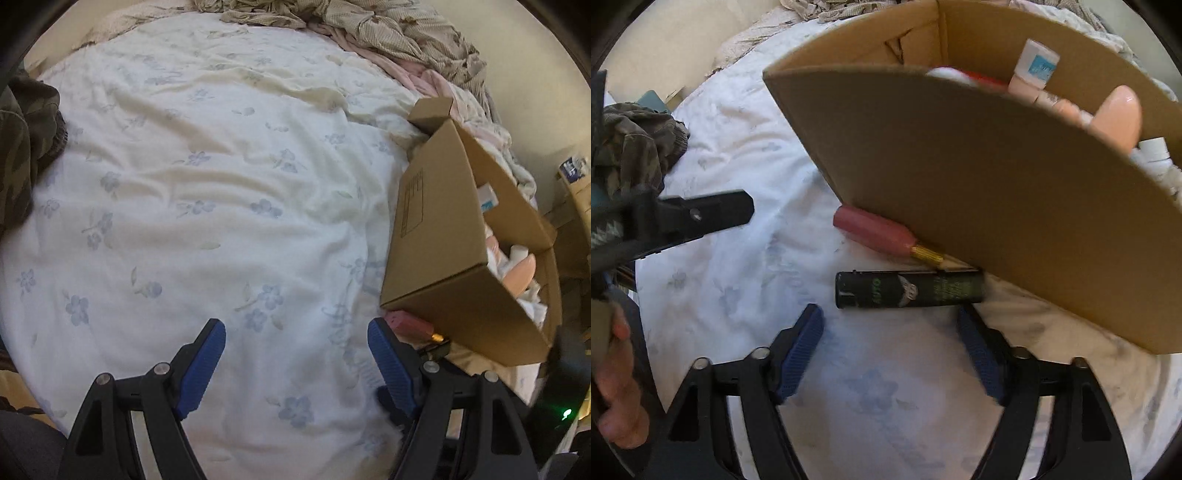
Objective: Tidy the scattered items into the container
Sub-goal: 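Move the right gripper to the black tube while the left approaches the pink tube, then grasp the black tube with the right gripper while the left grasps the pink gold-capped tube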
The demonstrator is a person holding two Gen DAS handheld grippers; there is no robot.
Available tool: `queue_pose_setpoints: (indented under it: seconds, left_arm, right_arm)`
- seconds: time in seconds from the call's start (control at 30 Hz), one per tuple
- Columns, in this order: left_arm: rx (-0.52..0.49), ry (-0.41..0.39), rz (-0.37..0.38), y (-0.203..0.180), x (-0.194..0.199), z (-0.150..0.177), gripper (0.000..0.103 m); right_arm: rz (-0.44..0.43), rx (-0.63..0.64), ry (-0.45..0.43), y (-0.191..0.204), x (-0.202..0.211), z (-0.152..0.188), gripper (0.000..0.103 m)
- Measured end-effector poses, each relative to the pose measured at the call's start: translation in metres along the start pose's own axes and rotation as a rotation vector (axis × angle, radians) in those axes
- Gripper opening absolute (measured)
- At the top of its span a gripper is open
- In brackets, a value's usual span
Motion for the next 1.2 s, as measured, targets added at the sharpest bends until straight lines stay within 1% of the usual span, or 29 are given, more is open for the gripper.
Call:
queue_pose_setpoints:
  seconds: [0.07,0.13,0.17,0.2,0.23,0.3,0.33,0.37,0.4,0.47,0.53,0.57,0.6,0.67,0.73,0.8,0.83,0.93,0.97,1.03,1.1,1.13,1.17,1.2]
  left_arm:
    - [0.008,0.004,0.021,-0.002,0.001,0.000,0.080]
    - [0.010,0.001,0.034,-0.005,0.000,-0.002,0.080]
    - [0.006,-0.002,0.039,-0.007,0.000,-0.002,0.080]
    - [-0.004,0.001,0.043,-0.008,-0.001,-0.003,0.080]
    - [-0.015,0.007,0.052,-0.009,0.000,-0.003,0.080]
    - [-0.022,0.018,0.071,-0.009,0.001,-0.001,0.080]
    - [-0.025,0.025,0.076,-0.008,0.003,0.001,0.080]
    - [-0.023,0.029,0.077,-0.007,0.003,0.002,0.080]
    - [-0.015,0.033,0.077,-0.006,0.004,0.003,0.080]
    - [0.021,0.046,0.092,-0.004,0.007,0.004,0.080]
    - [0.056,0.050,0.118,-0.005,0.011,0.004,0.080]
    - [0.065,0.048,0.126,-0.006,0.013,0.004,0.080]
    - [0.072,0.047,0.139,-0.007,0.014,0.004,0.080]
    - [0.071,0.044,0.155,-0.010,0.017,0.004,0.080]
    - [0.063,0.033,0.151,-0.009,0.018,0.003,0.080]
    - [0.077,0.032,0.140,-0.003,0.017,0.002,0.080]
    - [0.101,0.039,0.140,0.002,0.015,0.001,0.080]
    - [0.165,0.057,0.139,0.012,0.009,-0.001,0.080]
    - [0.174,0.060,0.136,0.014,0.008,-0.001,0.080]
    - [0.165,0.057,0.128,0.012,0.007,-0.001,0.080]
    - [0.138,0.050,0.114,0.010,0.006,-0.001,0.080]
    - [0.123,0.049,0.106,0.008,0.005,0.000,0.080]
    - [0.110,0.055,0.103,0.006,0.004,0.002,0.080]
    - [0.098,0.060,0.102,0.004,0.003,0.004,0.080]
  right_arm:
    - [0.020,0.012,-0.004,0.003,-0.003,0.002,0.089]
    - [0.058,0.030,-0.018,0.006,-0.002,0.006,0.086]
    - [0.071,0.032,-0.037,0.006,0.000,0.008,0.073]
    - [0.086,0.030,-0.050,0.004,0.003,0.011,0.065]
    - [0.078,0.016,-0.055,0.002,0.005,0.014,0.061]
    - [0.065,-0.020,-0.060,-0.003,0.012,0.021,0.047]
    - [0.058,-0.022,-0.064,-0.005,0.017,0.026,0.042]
    - [0.055,-0.022,-0.065,-0.006,0.019,0.029,0.033]
    - [0.055,-0.027,-0.062,-0.008,0.022,0.034,0.032]
    - [0.026,-0.059,-0.052,-0.012,0.025,0.043,0.033]
    - [-0.002,-0.088,-0.053,-0.016,0.028,0.050,0.038]
    - [-0.005,-0.097,-0.061,-0.018,0.030,0.053,0.048]
    - [-0.001,-0.101,-0.073,-0.021,0.033,0.056,0.069]
    - [0.039,-0.095,-0.121,-0.027,0.041,0.059,0.088]
    - [0.049,-0.073,-0.156,-0.032,0.045,0.059,0.088]
    - [0.046,-0.073,-0.158,-0.037,0.041,0.058,0.088]
    - [0.045,-0.071,-0.151,-0.038,0.037,0.058,0.088]
    - [0.086,-0.047,-0.111,-0.040,0.020,0.057,0.088]
    - [0.083,-0.042,-0.096,-0.040,0.014,0.057,0.089]
    - [0.103,-0.014,-0.087,-0.037,0.007,0.055,0.092]
    - [0.126,0.014,-0.084,-0.034,0.002,0.053,0.093]
    - [0.137,0.022,-0.086,-0.034,0.002,0.053,0.092]
    - [0.142,0.025,-0.096,-0.034,0.002,0.054,0.089]
    - [0.143,0.022,-0.104,-0.035,0.004,0.055,0.082]
Point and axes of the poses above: each gripper's, at about its wrist camera, not at the fingertips, and x roughly against the way its jaws point, y to its left, z to its underside, the point moved 6 cm from there along -x, roughly the way its jaws point, and after that the axes turned 8 degrees about x, right-handed, at the moved point
